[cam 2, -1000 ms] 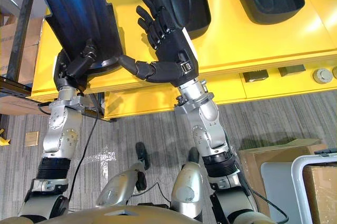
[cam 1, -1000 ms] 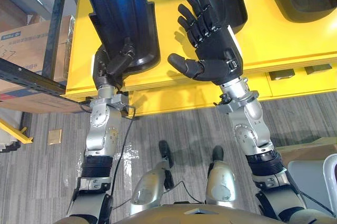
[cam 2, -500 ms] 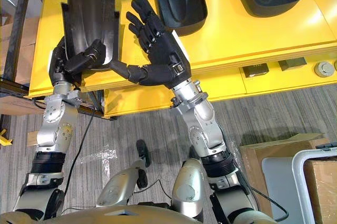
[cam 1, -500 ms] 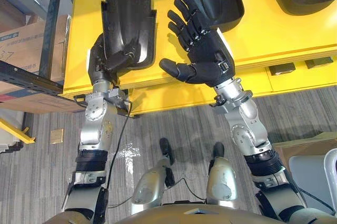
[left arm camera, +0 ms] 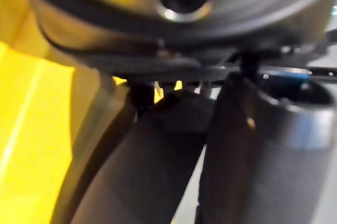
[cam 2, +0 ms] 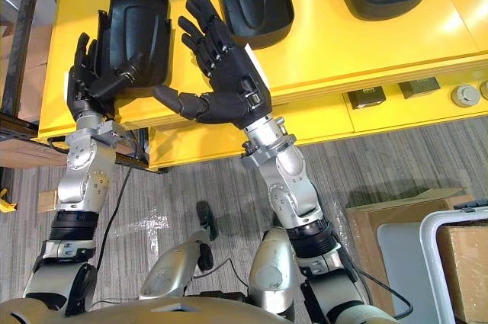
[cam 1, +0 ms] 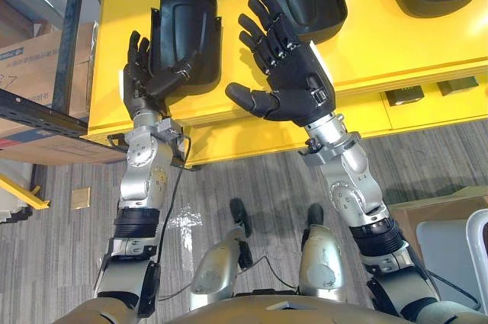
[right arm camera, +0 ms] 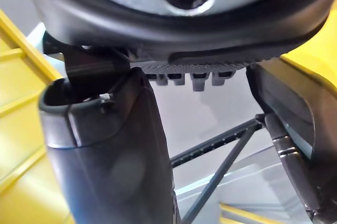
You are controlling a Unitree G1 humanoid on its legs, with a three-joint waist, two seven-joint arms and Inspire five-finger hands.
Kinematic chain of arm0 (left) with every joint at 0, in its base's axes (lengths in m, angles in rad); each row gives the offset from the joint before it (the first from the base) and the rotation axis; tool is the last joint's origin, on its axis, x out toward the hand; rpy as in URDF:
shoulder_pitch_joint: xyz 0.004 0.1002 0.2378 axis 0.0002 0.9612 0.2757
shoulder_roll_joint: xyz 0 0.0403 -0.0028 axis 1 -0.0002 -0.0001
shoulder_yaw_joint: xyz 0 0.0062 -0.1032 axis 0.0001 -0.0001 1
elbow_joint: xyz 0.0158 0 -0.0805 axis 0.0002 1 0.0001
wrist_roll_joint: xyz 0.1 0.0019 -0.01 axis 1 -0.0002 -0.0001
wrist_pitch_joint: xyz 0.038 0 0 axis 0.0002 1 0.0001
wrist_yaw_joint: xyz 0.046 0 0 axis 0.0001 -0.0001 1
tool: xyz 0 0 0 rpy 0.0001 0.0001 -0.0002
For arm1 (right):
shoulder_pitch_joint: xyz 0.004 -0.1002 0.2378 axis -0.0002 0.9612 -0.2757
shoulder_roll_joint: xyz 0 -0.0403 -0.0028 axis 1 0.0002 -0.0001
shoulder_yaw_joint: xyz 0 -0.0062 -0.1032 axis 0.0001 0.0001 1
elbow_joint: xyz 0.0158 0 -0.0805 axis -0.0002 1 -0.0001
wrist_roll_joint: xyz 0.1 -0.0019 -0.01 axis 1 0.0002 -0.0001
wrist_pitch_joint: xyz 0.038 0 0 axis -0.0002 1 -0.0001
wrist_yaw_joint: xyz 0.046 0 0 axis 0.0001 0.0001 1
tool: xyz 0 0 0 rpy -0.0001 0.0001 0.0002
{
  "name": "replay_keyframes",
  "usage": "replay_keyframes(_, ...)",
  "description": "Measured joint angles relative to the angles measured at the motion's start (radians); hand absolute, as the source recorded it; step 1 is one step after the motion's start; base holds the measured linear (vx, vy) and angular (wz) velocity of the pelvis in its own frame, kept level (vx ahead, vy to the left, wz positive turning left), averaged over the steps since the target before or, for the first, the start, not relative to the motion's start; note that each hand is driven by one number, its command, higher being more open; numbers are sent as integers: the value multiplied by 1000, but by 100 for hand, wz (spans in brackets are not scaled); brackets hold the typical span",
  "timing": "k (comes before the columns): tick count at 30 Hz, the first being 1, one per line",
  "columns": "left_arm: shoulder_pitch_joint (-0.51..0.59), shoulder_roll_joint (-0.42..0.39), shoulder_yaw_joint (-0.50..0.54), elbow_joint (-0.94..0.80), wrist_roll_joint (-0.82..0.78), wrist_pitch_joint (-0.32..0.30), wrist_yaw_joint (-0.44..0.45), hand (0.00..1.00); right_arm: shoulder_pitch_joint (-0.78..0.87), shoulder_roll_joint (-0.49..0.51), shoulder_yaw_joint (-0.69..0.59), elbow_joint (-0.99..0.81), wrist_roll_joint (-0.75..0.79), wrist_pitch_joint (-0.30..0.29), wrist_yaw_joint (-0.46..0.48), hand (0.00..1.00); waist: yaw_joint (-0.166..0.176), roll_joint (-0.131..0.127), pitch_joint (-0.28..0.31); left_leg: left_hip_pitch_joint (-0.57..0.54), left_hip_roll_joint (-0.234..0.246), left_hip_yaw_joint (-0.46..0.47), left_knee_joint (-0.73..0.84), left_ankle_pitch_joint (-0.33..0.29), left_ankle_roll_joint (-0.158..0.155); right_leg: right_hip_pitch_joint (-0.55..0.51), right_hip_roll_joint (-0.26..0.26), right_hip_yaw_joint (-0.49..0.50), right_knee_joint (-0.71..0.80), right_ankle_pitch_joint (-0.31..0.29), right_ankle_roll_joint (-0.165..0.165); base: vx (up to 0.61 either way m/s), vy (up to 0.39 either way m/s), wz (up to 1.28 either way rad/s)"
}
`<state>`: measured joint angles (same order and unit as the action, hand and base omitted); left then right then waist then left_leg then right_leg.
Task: Walk over and take three plastic housings, then place them on the shelf
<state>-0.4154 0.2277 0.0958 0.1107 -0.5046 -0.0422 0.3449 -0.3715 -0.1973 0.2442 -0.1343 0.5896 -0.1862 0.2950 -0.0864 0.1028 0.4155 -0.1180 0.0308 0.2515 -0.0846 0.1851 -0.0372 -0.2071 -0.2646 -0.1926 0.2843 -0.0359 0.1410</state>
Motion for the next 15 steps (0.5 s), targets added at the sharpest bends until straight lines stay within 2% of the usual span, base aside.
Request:
replay_keyframes(8, -18, -1, 9, -6, 5, -21, 67, 100, -2, 16, -1, -1, -87, -16, -5, 100, 2, -9, 7, 0, 2, -3, 1, 1, 1, 6, 3, -7, -5, 3, 5, 0, 0, 1)
replay_keyframes(9, -7, -8, 24, -34, 4, -18, 65, 100, -2, 17, -8, -22, -170, -27, -24, 100, 1, -11, 16, 5, 3, -5, 1, 3, 3, 16, 4, -12, -6, 4, 5, 0, 0, 4)
replay_keyframes(12, 25, -28, 42, -107, -2, -17, 43, 100, -10, 16, -20, -57, -276, -60, -45, 100, 3, -14, 26, 7, 3, -10, 1, 6, 7, 22, 3, -18, -8, 3, 5, 24, -23, 6)
replay_keyframes(15, 127, -33, 40, -252, 0, 29, -11, 100, -45, 13, -41, -77, -365, -104, -54, 100, 6, -15, 27, 14, 4, -18, 1, 6, 7, 41, 4, -29, -20, 3, 5, 57, -38, 7)
